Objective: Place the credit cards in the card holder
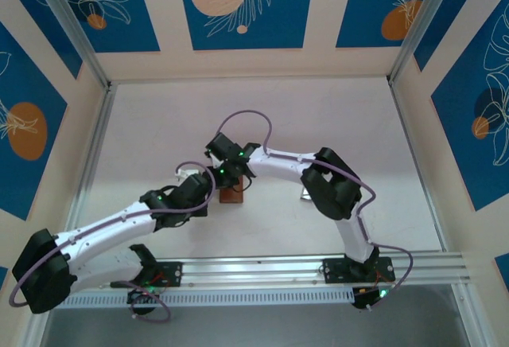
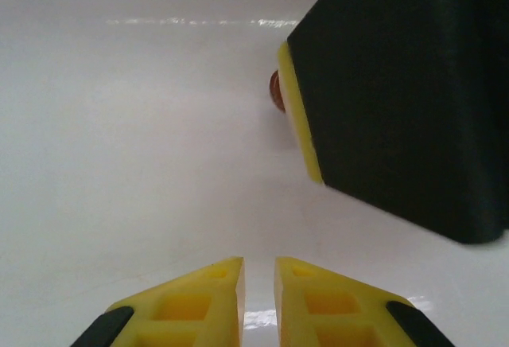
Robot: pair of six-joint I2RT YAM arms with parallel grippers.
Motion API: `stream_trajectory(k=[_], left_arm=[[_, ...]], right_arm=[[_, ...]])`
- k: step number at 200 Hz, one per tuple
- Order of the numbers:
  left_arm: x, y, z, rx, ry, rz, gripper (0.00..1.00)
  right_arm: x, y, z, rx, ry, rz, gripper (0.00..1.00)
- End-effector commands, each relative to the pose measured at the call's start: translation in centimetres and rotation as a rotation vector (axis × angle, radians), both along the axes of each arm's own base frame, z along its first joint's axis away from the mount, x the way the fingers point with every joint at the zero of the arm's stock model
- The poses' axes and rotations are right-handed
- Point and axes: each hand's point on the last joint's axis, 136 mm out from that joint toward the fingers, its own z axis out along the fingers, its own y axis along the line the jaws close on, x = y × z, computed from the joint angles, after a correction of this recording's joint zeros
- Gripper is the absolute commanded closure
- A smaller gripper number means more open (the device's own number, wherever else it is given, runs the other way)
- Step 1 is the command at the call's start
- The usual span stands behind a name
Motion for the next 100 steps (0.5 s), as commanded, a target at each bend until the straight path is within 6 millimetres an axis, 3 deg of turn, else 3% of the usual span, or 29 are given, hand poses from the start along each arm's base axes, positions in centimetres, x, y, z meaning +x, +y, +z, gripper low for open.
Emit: stream_trajectory(k=[1, 25, 41, 72, 87, 100], left_arm=[[1.1, -1.3, 1.4, -0.028, -0.032, -0.030, 0.83], [1.4, -1.8, 1.9, -0.033, -0.035, -0.047, 0.83], [1.7, -2.4, 2.4, -0.035, -0.039, -0.067, 0.83], [2.4, -3.0, 3.5, -0.032, -0.056, -0.083, 0.82], [2.6, -3.7, 3.7, -0.037, -0.049, -0.102, 0.82], [2.9, -4.2, 4.1, -0.039, -0.049, -0.113, 0.82]], right_arm=[[-0.7, -1.0, 6.3, 0.083, -0.039, 0.079, 0.59], [-1.3, -3.4, 8.3, 0.084, -0.031, 0.094, 0.56], [-1.3, -5.5, 8.5, 0.065, -0.035, 0.065, 0.55], [-0.2, -10.7, 6.2, -0.006, -0.027, -0.075, 0.66], [-0.3, -11.6, 4.7, -0.036, -0.014, -0.093, 0.76], [-0.6, -11.2, 4.0, -0.043, -0.007, -0.075, 0.81]])
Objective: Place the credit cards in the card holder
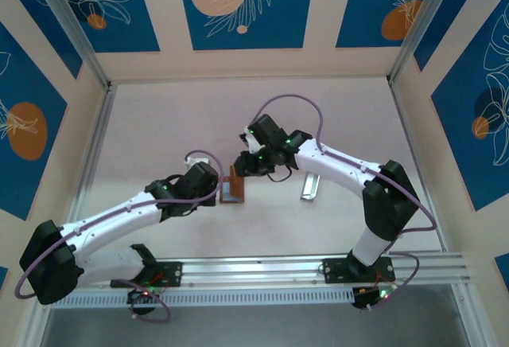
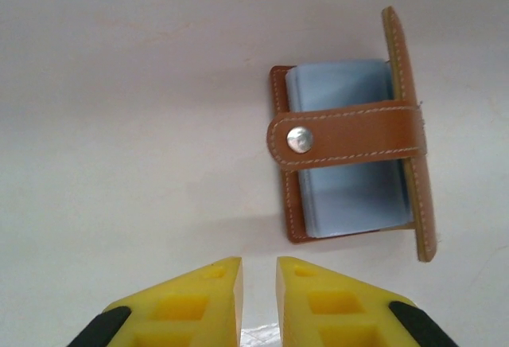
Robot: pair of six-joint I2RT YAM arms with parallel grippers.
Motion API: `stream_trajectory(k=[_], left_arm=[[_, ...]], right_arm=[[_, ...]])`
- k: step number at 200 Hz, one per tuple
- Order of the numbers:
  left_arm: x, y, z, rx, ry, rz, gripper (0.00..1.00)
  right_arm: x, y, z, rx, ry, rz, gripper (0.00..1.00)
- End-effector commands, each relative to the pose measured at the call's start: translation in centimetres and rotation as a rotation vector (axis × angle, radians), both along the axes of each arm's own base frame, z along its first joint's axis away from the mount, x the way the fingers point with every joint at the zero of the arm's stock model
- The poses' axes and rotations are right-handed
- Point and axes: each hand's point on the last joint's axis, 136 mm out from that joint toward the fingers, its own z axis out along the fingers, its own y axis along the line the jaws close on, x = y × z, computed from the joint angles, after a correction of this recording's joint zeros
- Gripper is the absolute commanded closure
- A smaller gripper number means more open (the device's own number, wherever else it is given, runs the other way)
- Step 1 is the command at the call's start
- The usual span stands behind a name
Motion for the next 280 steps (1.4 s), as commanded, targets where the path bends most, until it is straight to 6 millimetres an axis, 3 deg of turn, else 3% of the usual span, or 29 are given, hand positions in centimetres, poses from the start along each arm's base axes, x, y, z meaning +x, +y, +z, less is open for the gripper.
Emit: stream_trajectory(k=[1, 43, 64, 96, 187, 280], left_arm=[[0.6, -1.1, 1.2, -0.006, -0.003, -0.042, 0.82], [1.8, -1.4, 3.2, -0.006, -0.048, -0.017, 0.82], [2.4, -2.6, 2.6, -0.005, -0.021, -0.042, 0.81], [3.0, -4.4, 0.5, -0.020, 0.027, -0.069, 0.82], [2.7, -3.8, -4.6, 0.022, 0.093, -0.026, 0.94], [3.0, -3.6, -5.7, -0.004, 0.054, -0.012, 0.93]], right_arm=[[-0.8, -0.5, -2.5, -0.054, 0.039, 0.007, 0.81], [0.1, 2.1, -6.4, -0.094, 0.084, 0.025, 0.94], [0.4, 3.0, -8.8, -0.113, 0.135, 0.028, 0.97], [0.5, 3.7, -10.5, -0.104, 0.188, 0.029, 0.98], [0.7, 2.9, -11.1, -0.081, 0.273, 0.008, 0.98], [0.5, 2.9, -11.3, -0.084, 0.288, 0.017, 0.98]])
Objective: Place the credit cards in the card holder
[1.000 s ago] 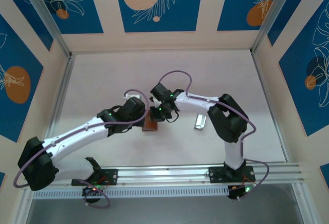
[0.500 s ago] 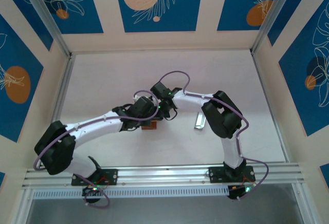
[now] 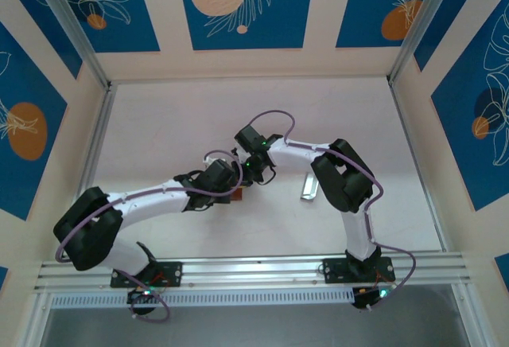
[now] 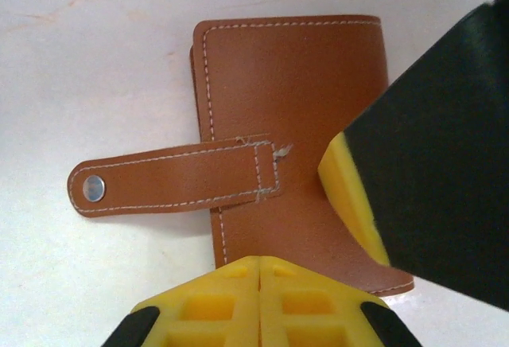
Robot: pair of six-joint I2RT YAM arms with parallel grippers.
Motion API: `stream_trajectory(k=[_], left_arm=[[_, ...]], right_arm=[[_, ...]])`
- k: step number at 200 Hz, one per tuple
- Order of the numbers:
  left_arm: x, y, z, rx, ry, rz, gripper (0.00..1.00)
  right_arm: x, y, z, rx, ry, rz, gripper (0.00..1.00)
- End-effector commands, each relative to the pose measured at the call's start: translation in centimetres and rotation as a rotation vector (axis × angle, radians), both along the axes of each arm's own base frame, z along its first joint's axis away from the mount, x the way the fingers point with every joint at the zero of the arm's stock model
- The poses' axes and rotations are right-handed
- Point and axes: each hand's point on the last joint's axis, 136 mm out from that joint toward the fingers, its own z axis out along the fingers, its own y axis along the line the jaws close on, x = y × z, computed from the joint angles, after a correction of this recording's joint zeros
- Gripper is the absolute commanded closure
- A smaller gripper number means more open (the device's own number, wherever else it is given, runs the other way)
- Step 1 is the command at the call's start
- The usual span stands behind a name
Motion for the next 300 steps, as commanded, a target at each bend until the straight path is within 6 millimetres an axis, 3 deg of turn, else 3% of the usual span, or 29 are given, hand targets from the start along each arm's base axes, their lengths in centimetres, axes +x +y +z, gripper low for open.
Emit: stream_trajectory(k=[1, 75, 91, 106, 141, 212, 267, 300], left_arm=[[0.5, 0.2, -0.3, -0.005, -0.010, 0.022, 0.93], [-1.6, 2.3, -5.9, 0.061, 0.090, 0.066, 0.96], [-2.0, 2.7, -6.2, 0.062, 0.095, 0.076, 0.96], [-2.3, 3.0, -6.4, 0.066, 0.101, 0.079, 0.96], [-2.7, 3.3, -6.7, 0.069, 0.112, 0.082, 0.96], [-2.7, 3.1, -6.8, 0.066, 0.116, 0.074, 0.96], [-2.6, 2.9, -7.0, 0.055, 0.112, 0.065, 0.95], [-2.4, 2.5, -6.4, 0.044, 0.102, 0.051, 0.94]], right_arm=[[-0.5, -0.3, -1.3, -0.035, 0.044, -0.001, 0.98], [0.3, -0.2, 2.5, 0.014, -0.029, 0.012, 0.95], [0.8, -0.7, 3.6, 0.035, -0.056, -0.002, 0.91], [1.5, -1.6, 4.5, 0.058, -0.076, -0.028, 0.79], [2.0, -3.1, 4.0, 0.083, -0.059, -0.061, 0.67], [0.9, -1.7, 0.4, 0.086, 0.036, -0.048, 0.62], [-0.1, 1.2, 0.6, 0.184, 0.078, -0.007, 0.66], [0.1, 0.9, 1.5, 0.183, 0.034, -0.023, 0.93]])
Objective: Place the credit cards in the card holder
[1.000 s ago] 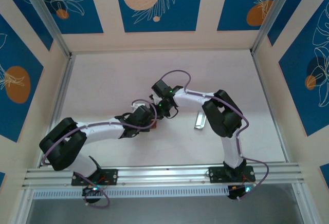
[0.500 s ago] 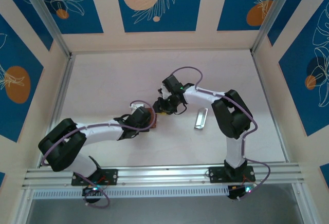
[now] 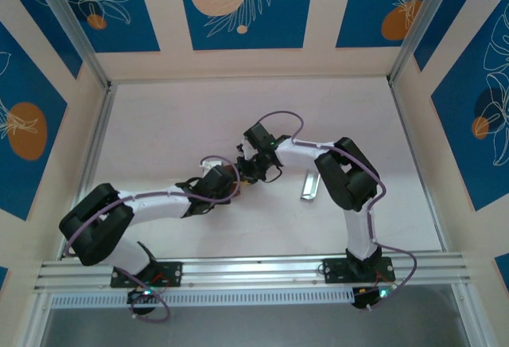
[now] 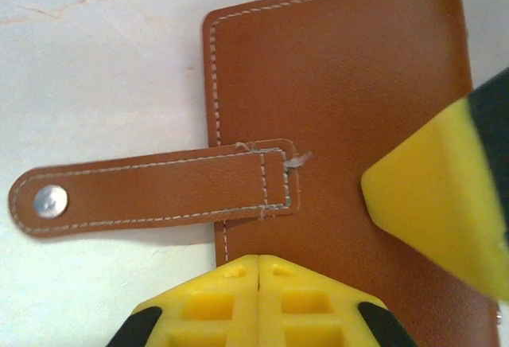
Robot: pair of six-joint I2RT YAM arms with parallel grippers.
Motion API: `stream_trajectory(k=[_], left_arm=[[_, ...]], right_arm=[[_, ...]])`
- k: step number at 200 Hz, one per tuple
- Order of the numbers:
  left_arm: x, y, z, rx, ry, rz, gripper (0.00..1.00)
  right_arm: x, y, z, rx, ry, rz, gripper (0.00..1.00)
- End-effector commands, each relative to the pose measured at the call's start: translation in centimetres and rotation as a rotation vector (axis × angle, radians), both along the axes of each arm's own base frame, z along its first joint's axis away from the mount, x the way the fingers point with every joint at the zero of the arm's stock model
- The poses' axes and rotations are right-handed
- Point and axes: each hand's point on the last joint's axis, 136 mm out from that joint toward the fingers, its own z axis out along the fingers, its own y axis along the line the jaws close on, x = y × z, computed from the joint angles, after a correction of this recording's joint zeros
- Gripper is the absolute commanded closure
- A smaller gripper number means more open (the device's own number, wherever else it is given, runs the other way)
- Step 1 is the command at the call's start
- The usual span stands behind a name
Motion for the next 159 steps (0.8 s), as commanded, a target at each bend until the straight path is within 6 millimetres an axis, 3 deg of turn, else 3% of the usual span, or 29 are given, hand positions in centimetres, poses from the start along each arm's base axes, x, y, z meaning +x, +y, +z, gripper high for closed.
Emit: stream_trajectory(k=[1, 11, 31, 60, 80, 107, 125, 159], left_arm=[[-3.3, 2.1, -3.9, 0.094, 0.164, -0.038, 0.94], [-3.1, 1.8, -2.9, 0.080, 0.144, -0.055, 0.92], [-2.9, 1.9, 0.2, 0.046, 0.081, -0.063, 0.82], [-3.6, 3.8, 4.1, 0.048, 0.015, -0.050, 0.71], [-4.5, 5.1, 5.6, 0.027, -0.023, -0.042, 0.70], [-5.3, 6.3, 6.7, 0.026, -0.046, -0.038, 0.69], [-5.7, 6.3, 7.1, 0.014, -0.046, -0.055, 0.70], [-6.2, 6.6, 7.9, 0.005, -0.052, -0.065, 0.70]], right_arm=[[-1.2, 0.9, 0.9, 0.041, 0.006, 0.020, 0.93], [-1.0, -0.1, 1.6, -0.002, -0.039, -0.002, 1.00], [-0.8, -3.2, 3.9, -0.126, -0.141, -0.051, 1.00], [-1.7, -11.0, 6.3, -0.488, -0.255, -0.132, 1.00], [-2.7, -16.3, 7.2, -0.761, -0.318, -0.167, 1.00], [-4.2, -21.1, 7.4, -1.092, -0.332, -0.185, 1.00], [-4.9, -21.4, 8.1, -1.214, -0.375, -0.179, 1.00], [-4.8, -17.8, 7.7, -1.356, -0.424, -0.121, 0.99]])
